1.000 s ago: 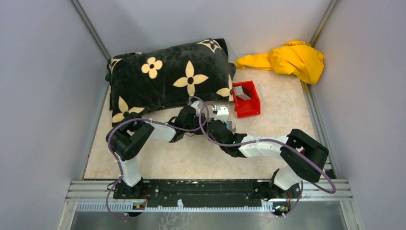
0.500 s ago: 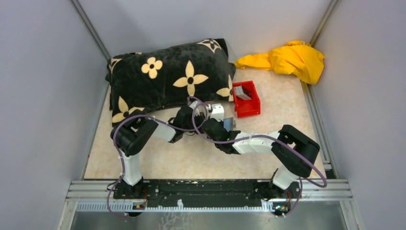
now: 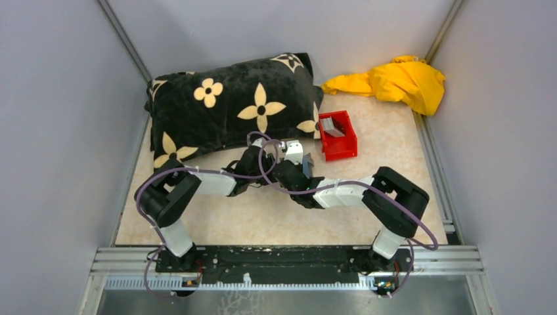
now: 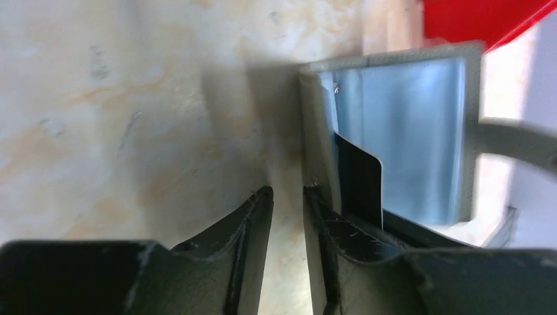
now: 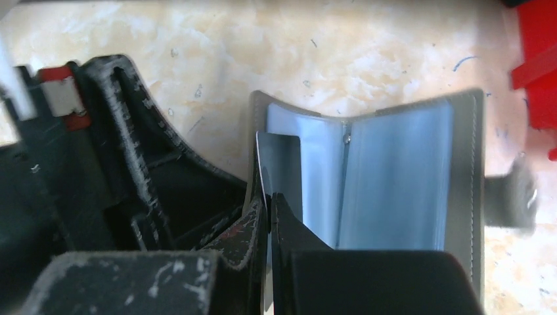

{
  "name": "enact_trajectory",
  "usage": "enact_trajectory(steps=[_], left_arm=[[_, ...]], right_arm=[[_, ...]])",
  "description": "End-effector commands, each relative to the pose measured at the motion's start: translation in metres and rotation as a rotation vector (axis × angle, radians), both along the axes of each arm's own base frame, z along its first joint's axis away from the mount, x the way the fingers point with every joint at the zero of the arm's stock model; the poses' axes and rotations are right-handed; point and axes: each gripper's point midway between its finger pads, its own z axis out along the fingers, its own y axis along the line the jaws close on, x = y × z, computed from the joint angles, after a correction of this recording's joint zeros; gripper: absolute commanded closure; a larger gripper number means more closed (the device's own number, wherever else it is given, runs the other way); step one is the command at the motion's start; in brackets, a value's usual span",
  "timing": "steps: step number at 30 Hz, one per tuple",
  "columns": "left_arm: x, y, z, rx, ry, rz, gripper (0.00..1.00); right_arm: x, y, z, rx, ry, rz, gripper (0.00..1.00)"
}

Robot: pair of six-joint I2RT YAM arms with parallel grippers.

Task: Put the credit cards into the card holder
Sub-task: Open the card holder at the center of the board.

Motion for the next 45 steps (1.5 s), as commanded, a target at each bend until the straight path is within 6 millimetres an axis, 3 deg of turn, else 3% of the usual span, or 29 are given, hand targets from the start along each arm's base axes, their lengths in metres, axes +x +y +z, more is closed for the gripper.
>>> enact_trajectory(steps=[1, 19, 33, 45], left_arm=[[-0.145, 0.104, -0.099, 0.516, 0.474, -0.102, 0.58], [-0.141, 0.125, -0.058, 0.569, 0.43, -0.008, 0.57], [-0.139, 0.133, -0.008, 0.534, 0.37, 0.053, 0.58], [-0.11, 0.148, 0.022, 0.512, 0.228, 0.252, 0.54]], right_arm=[[-0.046, 0.07, -0.03, 0.2, 0.22, 0.258, 1.0], [-0.05, 0.069, -0.044, 0.2, 0.259, 0.258, 1.0], [-0.051, 0.072, -0.047, 0.206, 0.27, 0.267, 1.0], [-0.053, 0.072, -0.047, 0.209, 0.271, 0.272, 1.0]])
